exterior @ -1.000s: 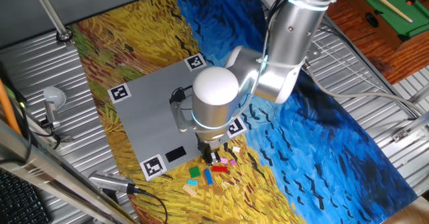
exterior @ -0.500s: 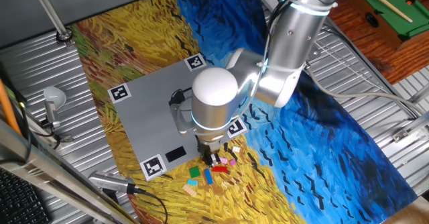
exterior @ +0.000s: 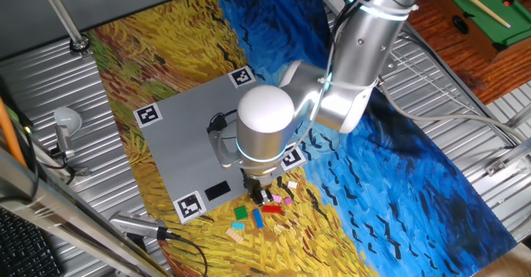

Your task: Stack small Lego blocks randomly, one at a time

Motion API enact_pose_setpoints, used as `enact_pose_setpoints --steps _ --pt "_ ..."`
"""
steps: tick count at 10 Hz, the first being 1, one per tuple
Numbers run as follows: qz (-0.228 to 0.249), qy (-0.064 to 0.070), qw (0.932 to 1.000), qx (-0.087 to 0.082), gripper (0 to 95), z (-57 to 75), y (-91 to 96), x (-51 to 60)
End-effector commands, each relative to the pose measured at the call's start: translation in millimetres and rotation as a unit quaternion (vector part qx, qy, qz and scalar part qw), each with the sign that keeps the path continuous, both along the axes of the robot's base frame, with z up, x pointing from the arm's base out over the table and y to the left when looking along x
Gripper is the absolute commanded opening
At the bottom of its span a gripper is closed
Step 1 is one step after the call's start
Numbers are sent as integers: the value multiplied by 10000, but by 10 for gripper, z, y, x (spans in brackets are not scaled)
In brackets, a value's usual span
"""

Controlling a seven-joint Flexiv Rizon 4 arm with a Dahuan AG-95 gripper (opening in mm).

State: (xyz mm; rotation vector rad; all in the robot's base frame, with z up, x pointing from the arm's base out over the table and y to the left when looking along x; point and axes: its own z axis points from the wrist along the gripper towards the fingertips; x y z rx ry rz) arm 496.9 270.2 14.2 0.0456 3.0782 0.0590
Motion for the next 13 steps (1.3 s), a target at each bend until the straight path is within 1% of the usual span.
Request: enact_pose_setpoints --steps 1,3,4,6,7,11,13 --pt "53 55 10000 -21 0 55 -36 36" --pt "159 86 9998 -9 0 120 -135 104" --pt "214 81 9997 -1 0 126 -191 124" --pt "314 77 9995 29 0 103 -321 154" --pt "338 79 9994 23 0 64 -371 160" --pt "285 106 9995 -9 0 -23 -383 169" --pt "281 107 9995 -14 0 -36 -394 167"
